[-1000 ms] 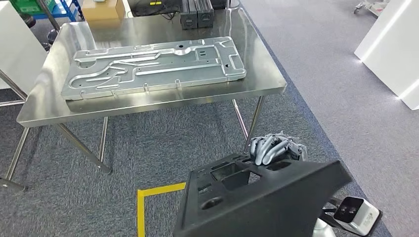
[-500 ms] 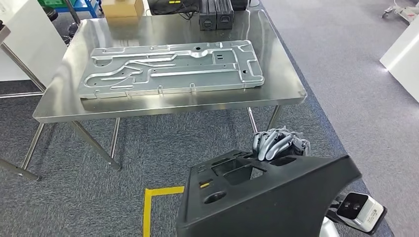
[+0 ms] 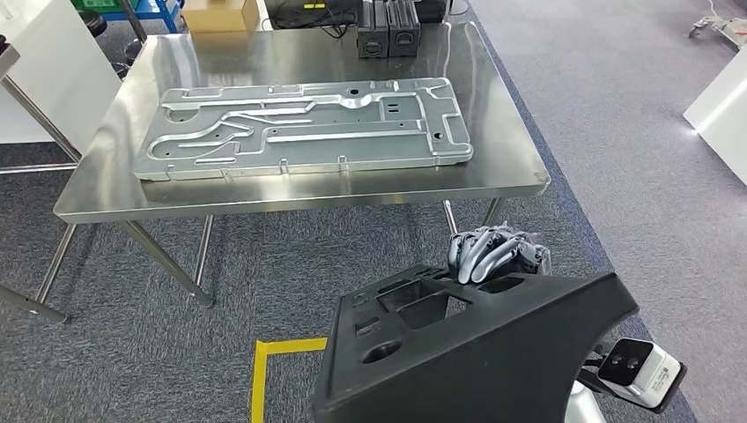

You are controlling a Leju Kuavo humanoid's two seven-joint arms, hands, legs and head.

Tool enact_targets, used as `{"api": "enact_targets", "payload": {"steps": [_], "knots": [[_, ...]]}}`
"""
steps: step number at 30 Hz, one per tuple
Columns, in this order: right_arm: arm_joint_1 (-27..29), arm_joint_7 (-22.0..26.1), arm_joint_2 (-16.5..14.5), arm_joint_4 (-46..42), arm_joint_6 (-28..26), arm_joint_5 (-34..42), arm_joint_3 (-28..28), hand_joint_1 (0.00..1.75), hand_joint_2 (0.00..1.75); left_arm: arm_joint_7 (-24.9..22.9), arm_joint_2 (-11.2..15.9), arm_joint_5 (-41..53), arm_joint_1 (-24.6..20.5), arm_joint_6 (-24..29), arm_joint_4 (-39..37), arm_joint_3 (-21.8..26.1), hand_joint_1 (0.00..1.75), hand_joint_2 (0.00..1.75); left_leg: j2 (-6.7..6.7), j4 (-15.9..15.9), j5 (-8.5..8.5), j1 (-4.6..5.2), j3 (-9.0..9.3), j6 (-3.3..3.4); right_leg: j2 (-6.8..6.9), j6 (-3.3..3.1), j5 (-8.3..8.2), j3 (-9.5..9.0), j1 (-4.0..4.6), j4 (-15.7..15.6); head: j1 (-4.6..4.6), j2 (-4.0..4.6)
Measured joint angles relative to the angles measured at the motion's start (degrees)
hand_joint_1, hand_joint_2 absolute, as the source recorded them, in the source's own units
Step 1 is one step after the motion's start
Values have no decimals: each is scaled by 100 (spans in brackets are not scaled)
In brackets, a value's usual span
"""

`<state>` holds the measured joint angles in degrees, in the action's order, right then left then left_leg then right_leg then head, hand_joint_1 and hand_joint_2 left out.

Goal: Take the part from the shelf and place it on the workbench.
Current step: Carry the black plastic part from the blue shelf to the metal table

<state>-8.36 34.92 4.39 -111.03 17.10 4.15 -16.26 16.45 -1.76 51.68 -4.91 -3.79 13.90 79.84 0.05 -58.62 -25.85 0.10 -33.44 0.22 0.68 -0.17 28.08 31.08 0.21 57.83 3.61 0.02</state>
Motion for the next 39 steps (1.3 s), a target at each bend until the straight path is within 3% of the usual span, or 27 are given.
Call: {"api": "enact_targets", "payload": {"steps": [2,4,7,8,9,10,12,14,17,19,20,22,23,24,25,27,28,29,32,37,38,39], "knots": [[-16,5,1,25,19,33,0,168,175,6,0,-3,7,-2,0,0,0,175,15,41,-1,-7,32,65,3,63,30,-13,-14,5,-1,0],[-35,12,2,37,51,64,0,168,175,17,-1,-5,12,-9,0,0,0,175,26,103,-2,-32,108,136,-18,116,172,94,-25,276,0,0],[-33,19,6,65,77,97,0,168,175,33,-1,-4,12,-27,0,0,0,175,35,122,-60,-35,194,190,-49,160,572,732,-53,1372,-1,0],[-28,21,11,80,77,104,0,168,175,36,-1,-3,15,-31,0,0,0,175,42,120,-90,-33,225,190,-50,171,589,926,-62,1623,-1,0],[-26,22,17,92,79,111,0,168,175,38,-1,-3,20,-33,0,0,0,175,53,118,-127,-33,267,184,-50,178,483,1022,-71,1662,-1,0],[-27,23,22,99,82,116,0,168,175,39,-2,-3,25,-34,0,0,0,175,64,117,-168,-34,323,172,-50,179,271,1000,-79,1479,-1,0],[-30,25,32,107,89,123,0,168,175,40,-6,-3,29,-37,0,0,0,175,85,118,-269,-30,450,132,-57,157,-241,722,-84,725,-1,0],[-33,26,42,112,90,127,0,168,175,43,-10,-3,19,-38,0,0,0,175,101,113,-363,-17,511,73,-68,106,-420,496,-65,193,0,0],[-28,30,53,116,88,134,0,168,175,50,-10,-2,9,-38,0,0,0,175,102,147,-444,-22,555,-20,-80,9,-327,425,-50,78,1,0],[-32,31,55,114,88,136,0,168,175,53,-14,0,6,-38,-1,0,0,175,84,-66,-567,-35,504,-72,-73,-66,-279,325,-64,23,1,0],[-32,31,55,113,89,137,0,168,175,54,-15,1,4,-38,-2,0,0,175,73,-365,-688,-43,364,-93,-62,-97,-245,261,-70,0,2,0],[-27,31,55,118,89,138,0,168,175,55,-17,1,10,-38,-2,0,0,175,55,-1201,-950,-53,-148,-125,-43,-131,-152,157,-54,-7,2,0],[-20,32,55,121,89,138,0,168,175,55,-17,0,21,-38,-2,0,0,175,50,-1524,-986,-57,-399,-134,-44,-132,-102,103,-46,-7,2,0],[-11,32,55,125,87,136,0,168,175,55,-17,0,34,-38,-2,0,0,175,47,-1644,-896,-59,-564,-136,-47,-131,-49,39,-41,-7,2,0],[-2,33,55,127,85,128,0,168,175,55,-18,1,47,-38,-2,0,0,175,44,-1528,-680,-60,-613,-129,-52,-125,7,-37,-38,-7,2,0],[18,35,55,127,75,97,0,168,175,55,-18,4,62,-38,-2,0,0,175,34,-820,-79,-56,-448,-92,-56,-103,136,-203,-39,-12,1,0],[26,37,55,127,69,77,0,168,175,56,-17,8,64,-39,-2,-1,0,175,27,-480,121,-38,-334,-68,-58,-79,193,-260,-33,-9,1,0],[40,38,55,125,63,56,0,168,175,56,-16,11,62,-40,-2,-1,0,175,21,-241,209,-16,-250,-37,-60,-51,232,-287,-34,-12,0,0],[100,41,55,106,54,5,0,168,175,63,-11,34,61,-50,-2,-1,0,175,21,-29,133,31,-178,53,-61,39,241,-307,-40,-13,1,0],[122,43,55,85,55,-5,0,168,175,67,-10,44,66,-54,-2,-1,0,175,32,19,113,21,-122,96,-57,72,240,-316,-45,30,1,0],[124,43,55,69,60,-10,0,168,175,69,-11,45,60,-58,-2,-1,0,175,37,49,90,12,-53,126,-60,93,309,-155,-50,316,1,0],[129,44,55,53,63,-21,0,168,175,71,-11,46,54,-62,-2,-2,0,175,42,78,47,3,34,157,-63,121,448,138,-59,759,0,0]]}}
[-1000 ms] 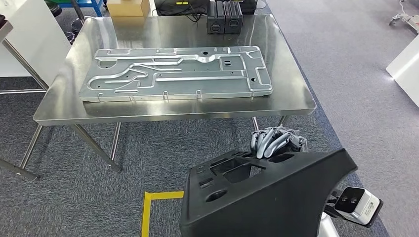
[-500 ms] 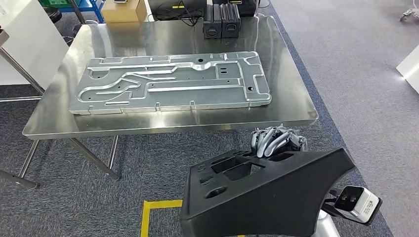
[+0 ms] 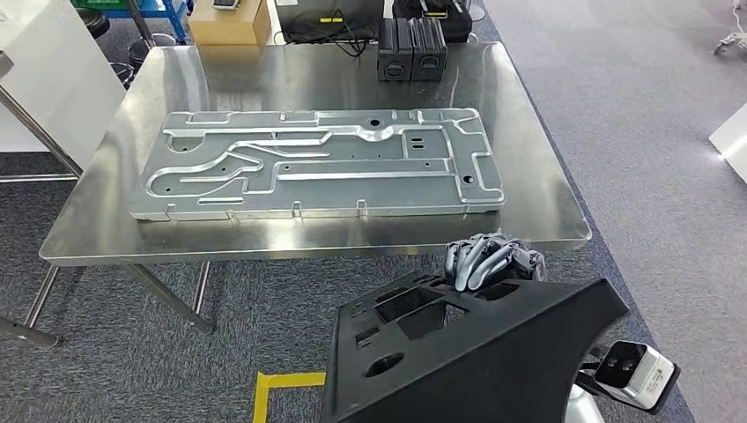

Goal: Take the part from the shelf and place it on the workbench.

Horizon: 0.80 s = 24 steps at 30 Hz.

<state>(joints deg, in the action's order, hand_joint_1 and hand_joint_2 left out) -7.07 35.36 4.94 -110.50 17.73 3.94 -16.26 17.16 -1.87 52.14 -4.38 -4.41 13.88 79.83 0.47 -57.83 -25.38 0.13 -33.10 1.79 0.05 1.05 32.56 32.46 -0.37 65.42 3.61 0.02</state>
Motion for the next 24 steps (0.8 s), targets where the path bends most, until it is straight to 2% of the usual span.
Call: {"api": "enact_targets", "payload": {"steps": [2,3,4,6,7,8,11,12,13,16,17,18,19,21,22,23,24], "knots": [[18,1,0,-41,-10,-45,0,168,175,2,-1,-9,-9,-6,0,1,0,175,10,36,-120,-6,189,49,-5,49,219,657,-13,832,-1,0],[36,2,0,-70,-36,-78,0,168,175,2,-1,-21,-5,-5,0,1,0,175,18,35,-181,-5,268,45,-5,52,169,803,-17,858,-1,0],[53,3,0,-107,-66,-110,0,168,175,2,-2,-34,0,-5,0,2,0,175,25,36,-237,-6,348,35,-5,42,-40,781,-17,609,-1,0],[82,6,0,-201,-138,-172,1,168,175,1,-7,-54,4,-4,-1,2,0,175,37,33,-359,-3,507,-2,-8,-6,-630,578,-3,-159,-1,0],[92,9,0,-238,-176,-198,3,168,175,1,-10,-59,-1,-4,-2,3,0,175,44,36,-409,0,547,-31,-10,-39,-800,503,17,-437,-3,0],[109,13,0,-288,-227,-232,8,168,175,1,-13,-65,-6,-5,-2,3,0,175,49,44,-448,2,575,-66,-12,-74,-906,466,37,-604,-5,0],[141,24,3,-479,-459,-350,58,168,175,9,-13,-89,-5,-14,-3,4,0,175,51,-18,-474,12,635,-166,-11,-187,-905,381,38,-700,-8,0],[82,20,5,-523,-551,-359,94,168,175,15,-16,-82,-3,-19,-4,4,0,175,41,-169,-488,11,596,-190,-9,-221,-897,318,23,-735,-7,0],[-29,9,7,-543,-638,-344,148,168,175,22,-20,-66,-10,-26,-5,3,0,175,32,-418,-549,3,474,-213,-8,-249,-893,261,10,-762,-7,0],[-643,-126,16,-386,-832,-341,408,168,175,40,-31,-14,-40,-40,-9,1,0,175,13,-1485,-985,-45,-234,-292,-16,-291,-842,210,10,-790,-5,0],[-925,-217,26,-242,-890,-395,510,168,175,45,-33,0,-41,-46,-11,0,0,175,10,-1649,-1061,-62,-411,-313,-25,-290,-823,197,12,-789,-5,0],[-1239,-328,39,-46,-957,-479,610,168,175,50,-35,21,-41,-58,-13,-2,0,175,5,-1625,-1001,-76,-499,-328,-35,-283,-805,175,13,-788,-5,0],[-1574,-454,62,197,-1041,-587,705,168,175,59,-37,41,-44,-77,-15,-4,0,175,0,-1389,-789,-89,-482,-337,-43,-271,-786,144,13,-787,-5,0],[-2296,-681,138,799,-1292,-918,854,168,175,93,-36,95,-58,-139,-16,-17,0,175,-27,-605,-213,-105,-278,-325,-43,-234,-743,79,15,-782,-5,0],[-2660,-761,193,1161,-1445,-1118,908,168,175,117,-36,117,-71,-177,-16,-29,0,175,-44,-289,-52,-92,-202,-298,-39,-207,-731,73,19,-774,-5,0],[-2999,-809,256,1527,-1589,-1318,947,168,175,137,-36,139,-81,-209,-17,-44,0,175,-58,-106,51,-77,-166,-258,-33,-173,-722,86,23,-764,-6,0],[-3301,-843,321,1893,-1720,-1517,975,168,175,150,-33,161,-86,-239,-19,-65,0,175,-63,-56,65,-57,-174,-213,-25,-137,-719,106,24,-756,-6,0]]}}
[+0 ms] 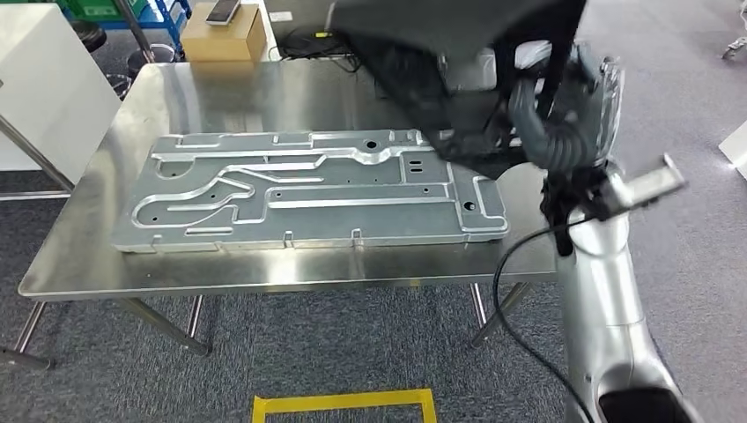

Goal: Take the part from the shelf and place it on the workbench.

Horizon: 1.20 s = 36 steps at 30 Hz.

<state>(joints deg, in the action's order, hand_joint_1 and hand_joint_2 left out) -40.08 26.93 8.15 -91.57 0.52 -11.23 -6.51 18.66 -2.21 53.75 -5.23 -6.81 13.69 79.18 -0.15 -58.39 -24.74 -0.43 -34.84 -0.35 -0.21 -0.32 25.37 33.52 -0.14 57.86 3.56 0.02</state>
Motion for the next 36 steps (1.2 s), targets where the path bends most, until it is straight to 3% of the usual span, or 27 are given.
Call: {"api": "enact_targets", "payload": {"steps": [2,4,7,8,9,10,12,14,16,19,20,23,24,25,28,30,32,34,36], "knots": [[-511,-94,111,683,-259,-449,23,168,175,15,10,36,4,-47,-1,-46,0,175,14,30,65,12,-1,87,15,72,20,28,-10,16,1,0],[-999,-251,191,1356,-591,-1083,-3,168,175,38,20,73,-2,-95,-1,-81,0,175,29,75,97,5,24,156,20,122,157,125,-28,231,0,0],[-1715,-604,256,2462,-1141,-2303,-218,168,175,91,35,125,-23,-179,-1,-128,0,175,38,92,90,13,41,210,18,175,604,701,-41,1307,-1,0],[-1909,-721,262,2828,-1279,-2690,-341,168,175,108,39,138,-25,-206,-1,-153,0,175,39,88,78,18,47,215,19,185,662,888,-45,1606,-2,0],[-2069,-817,263,3177,-1390,-3013,-475,168,175,121,42,148,-27,-230,-1,-177,0,175,42,84,63,20,60,216,19,189,612,984,-49,1710,-2,0],[-2186,-875,263,3454,-1460,-3217,-591,168,175,127,43,150,-30,-247,-2,-197,0,175,51,77,44,20,80,211,20,184,450,958,-53,1576,-2,0],[-2358,-906,261,3855,-1541,-3366,-744,168,175,133,44,156,-32,-268,-5,-220,0,175,82,54,-11,19,122,188,18,154,-13,646,-56,824,-2,0],[-2540,-917,257,4176,-1595,-3389,-834,168,175,140,44,160,-37,-276,-14,-226,0,175,112,13,-56,33,116,145,14,108,-234,385,-30,217,-1,0],[-2663,-921,253,4427,-1630,-3394,-904,168,175,143,45,161,-34,-276,-22,-226,0,175,124,3,-75,36,94,94,10,62,-204,336,0,79,-1,0],[-2746,-990,234,4644,-1622,-3546,-994,168,175,162,52,171,-29,-303,-28,-228,0,175,107,-144,-208,28,33,8,20,-17,-189,287,-34,19,0,0],[-2801,-1091,213,4747,-1591,-3728,-1061,168,175,181,56,184,-35,-330,-29,-234,0,175,94,-390,-336,25,-80,-17,26,-45,-184,263,-46,2,0,0],[-2941,-1609,47,5278,-1453,-4639,-1462,168,175,240,61,252,-50,-406,-33,-283,0,175,66,-1497,-734,3,-650,-66,21,-97,-150,217,-32,-1,1,0],[-2932,-1789,-54,5497,-1410,-4952,-1634,168,175,248,60,270,-60,-423,-37,-310,0,175,63,-1651,-715,-4,-761,-75,10,-102,-139,200,-27,0,1,0],[-2899,-1953,-169,5709,-1368,-5219,-1802,168,175,251,60,281,-77,-439,-39,-334,0,175,61,-1575,-587,-9,-765,-79,-5,-101,-127,182,-24,3,1,0],[-2772,-2416,-528,6266,-1246,-5723,-2245,168,175,267,58,278,-142,-484,-44,-369,0,175,44,-435,26,-4,-314,-48,-29,-64,-71,143,-12,38,0,0],[-2690,-2617,-691,6534,-1207,-5829,-2433,84,87,296,55,261,-166,-510,-48,-370,0,175,42,-32,137,18,-132,-3,-27,-21,-47,147,2,53,0,0],[-2597,-2706,-806,6734,-1204,-5877,-2544,0,0,314,50,244,-166,-533,-53,-371,0,175,57,-8,131,24,-115,49,-19,32,-42,140,8,41,0,0],[-2532,-2735,-884,6871,-1193,-5920,-2621,0,0,322,43,229,-164,-545,-57,-373,0,175,62,48,149,4,-75,103,-13,87,34,157,0,121,-1,0],[-2512,-2741,-922,6988,-1154,-5964,-2683,0,0,329,36,227,-178,-530,-58,-377,0,175,62,90,158,-8,-37,155,-10,128,285,374,-12,581,-2,0]]}}
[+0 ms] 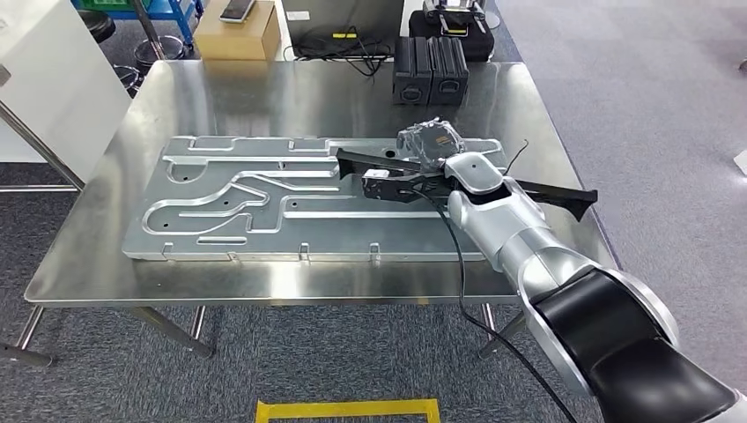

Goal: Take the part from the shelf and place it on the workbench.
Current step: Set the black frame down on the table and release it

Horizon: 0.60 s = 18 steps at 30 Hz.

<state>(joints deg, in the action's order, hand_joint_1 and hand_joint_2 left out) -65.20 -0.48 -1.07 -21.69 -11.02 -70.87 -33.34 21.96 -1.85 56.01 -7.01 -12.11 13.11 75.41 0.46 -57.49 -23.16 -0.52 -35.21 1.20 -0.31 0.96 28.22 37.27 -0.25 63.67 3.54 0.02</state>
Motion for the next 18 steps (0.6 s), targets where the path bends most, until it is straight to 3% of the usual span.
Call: {"api": "enact_targets", "payload": {"steps": [2,3,4,5,7,9,13,15,17,18], "knots": [[40,1,-40,133,57,-56,-68,0,0,-9,-1,36,-8,46,-1,-20,0,175,0,1,-9,8,7,30,1,21,275,381,-6,700,0,0],[84,2,-62,192,86,-91,-104,0,0,-19,-1,67,-9,73,-3,-42,0,175,1,-3,-14,12,9,35,2,22,308,515,-9,915,0,0],[132,1,-87,243,114,-127,-133,0,0,-31,-2,101,-13,98,-4,-71,0,175,4,-7,-19,17,11,37,2,13,238,550,-9,929,0,0],[173,0,-109,285,135,-161,-153,0,0,-41,-4,131,-20,120,-7,-100,0,175,8,-13,-25,24,15,35,2,-7,76,474,-6,727,0,0],[202,-3,-143,327,142,-195,-165,0,0,-57,-16,172,-42,164,-14,-147,0,87,13,-27,-41,45,20,16,2,-72,-298,120,17,-32,0,0],[191,-5,-178,345,139,-207,-166,0,0,-77,-31,201,-67,199,-21,-183,0,0,12,-37,-59,63,20,-19,9,-121,-455,-110,53,-513,1,0],[181,28,-219,376,52,-145,-163,0,0,-96,-38,219,-79,205,-26,-261,0,0,6,-108,-138,56,2,-125,31,-198,-479,-173,37,-627,1,0],[159,202,-242,371,-96,128,-98,0,0,-104,-39,228,-78,196,-28,-278,0,0,-3,-589,-429,40,-198,-177,46,-244,-498,-209,10,-673,1,0],[133,569,-273,342,-154,730,152,0,0,-114,-42,244,-75,195,-32,-297,0,0,-6,-1369,-786,10,-553,-223,46,-265,-493,-214,11,-673,2,0],[123,763,-293,317,-117,1071,350,0,0,-118,-43,255,-73,196,-33,-308,0,0,-7,-1631,-857,-6,-683,-243,45,-263,-488,-216,10,-670,1,0]]}}
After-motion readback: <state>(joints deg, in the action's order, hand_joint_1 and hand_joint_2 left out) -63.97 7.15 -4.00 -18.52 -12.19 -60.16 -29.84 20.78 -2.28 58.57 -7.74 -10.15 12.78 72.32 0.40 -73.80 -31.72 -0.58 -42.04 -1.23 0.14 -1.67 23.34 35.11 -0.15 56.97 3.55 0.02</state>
